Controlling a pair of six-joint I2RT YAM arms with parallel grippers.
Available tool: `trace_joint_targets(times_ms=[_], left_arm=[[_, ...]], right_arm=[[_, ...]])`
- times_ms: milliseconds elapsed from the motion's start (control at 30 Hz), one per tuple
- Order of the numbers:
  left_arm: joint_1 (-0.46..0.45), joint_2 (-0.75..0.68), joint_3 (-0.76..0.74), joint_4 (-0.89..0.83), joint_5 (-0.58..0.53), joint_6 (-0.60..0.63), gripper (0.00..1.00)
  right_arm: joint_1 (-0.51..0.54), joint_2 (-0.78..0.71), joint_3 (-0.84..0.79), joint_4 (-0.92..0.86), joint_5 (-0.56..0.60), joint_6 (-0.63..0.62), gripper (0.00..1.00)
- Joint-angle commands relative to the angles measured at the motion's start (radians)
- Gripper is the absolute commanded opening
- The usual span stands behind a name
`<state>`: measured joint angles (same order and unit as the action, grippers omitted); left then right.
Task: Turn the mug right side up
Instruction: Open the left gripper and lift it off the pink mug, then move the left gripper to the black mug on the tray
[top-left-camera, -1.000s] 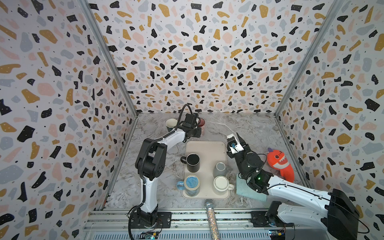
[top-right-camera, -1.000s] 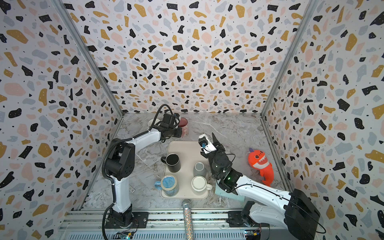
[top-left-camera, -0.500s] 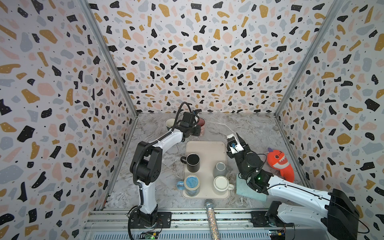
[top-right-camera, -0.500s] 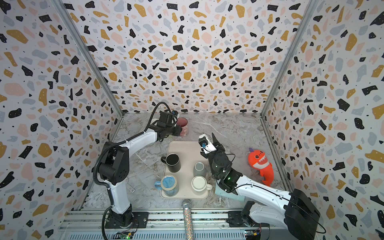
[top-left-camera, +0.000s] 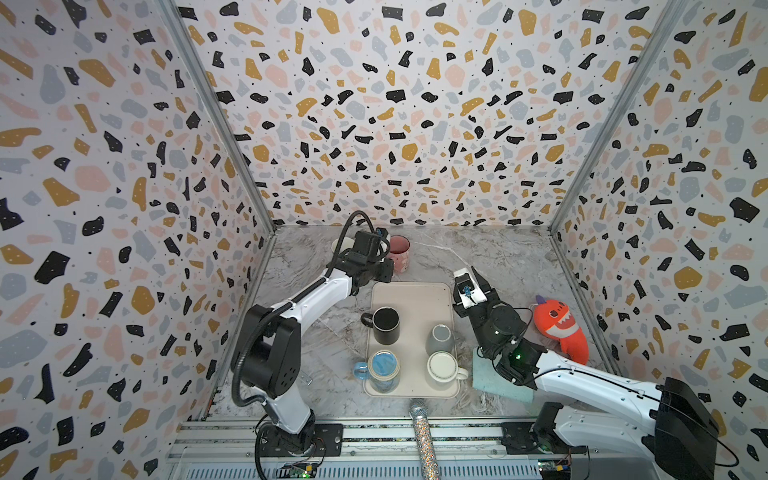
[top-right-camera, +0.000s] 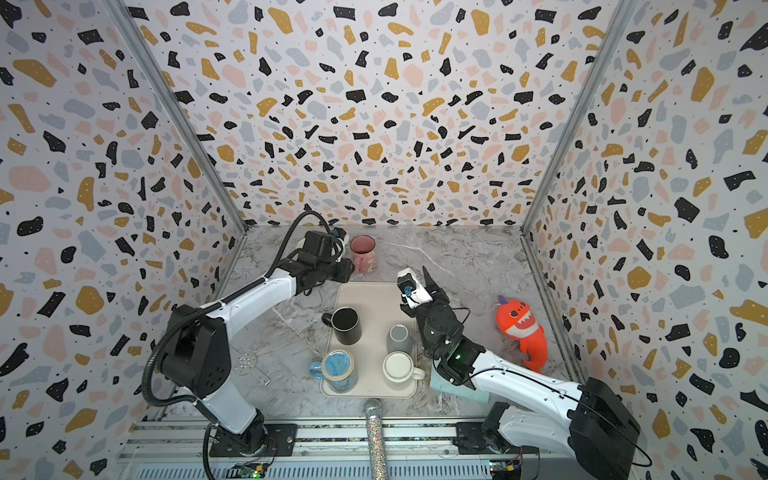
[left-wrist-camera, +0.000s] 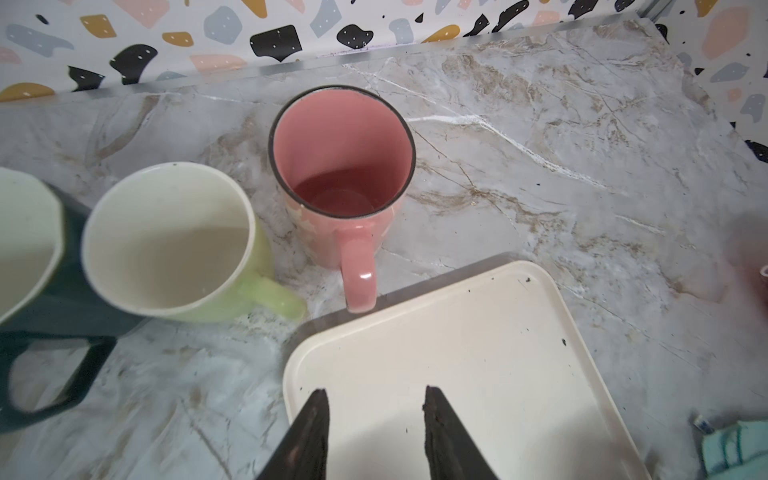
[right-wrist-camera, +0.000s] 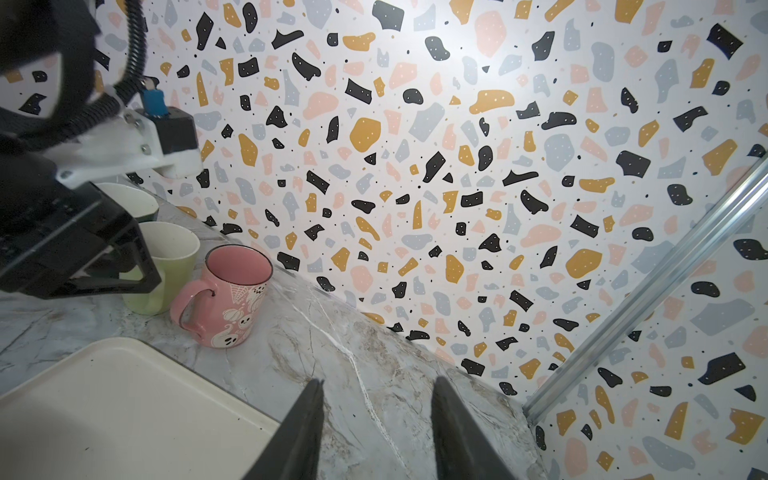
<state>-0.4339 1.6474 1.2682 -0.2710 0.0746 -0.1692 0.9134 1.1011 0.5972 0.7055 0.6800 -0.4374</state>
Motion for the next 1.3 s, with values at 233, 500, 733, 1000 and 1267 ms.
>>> trace_joint_targets(times_ms=[233, 500, 733, 1000, 1267], left_arm=[[0.035, -0.376, -0.223, -0.037, 0.101, -0.216, 0.45], [0.221, -0.480, -0.371, 0.023, 0.382, -0.559, 0.46], [0.297, -0.436, -0.485, 0.147, 0.580, -0.893, 0.45], [0.299, -0.616, -0.771, 0.389, 0.478, -1.394, 0.45], [0.299, -0.609, -0.869, 0.432, 0.439, -1.579, 0.45]], right_arm=[[-0.004, 0.027, 0.067, -0.052, -0.052, 0.087, 0.44], [-0.004, 0.079, 0.119, -0.071, -0.055, 0.115, 0.44], [-0.004, 0.089, 0.146, -0.104, -0.052, 0.123, 0.44], [0.002, 0.086, 0.138, -0.088, -0.050, 0.130, 0.44], [0.011, 0.112, 0.147, -0.079, -0.051, 0.130, 0.44]])
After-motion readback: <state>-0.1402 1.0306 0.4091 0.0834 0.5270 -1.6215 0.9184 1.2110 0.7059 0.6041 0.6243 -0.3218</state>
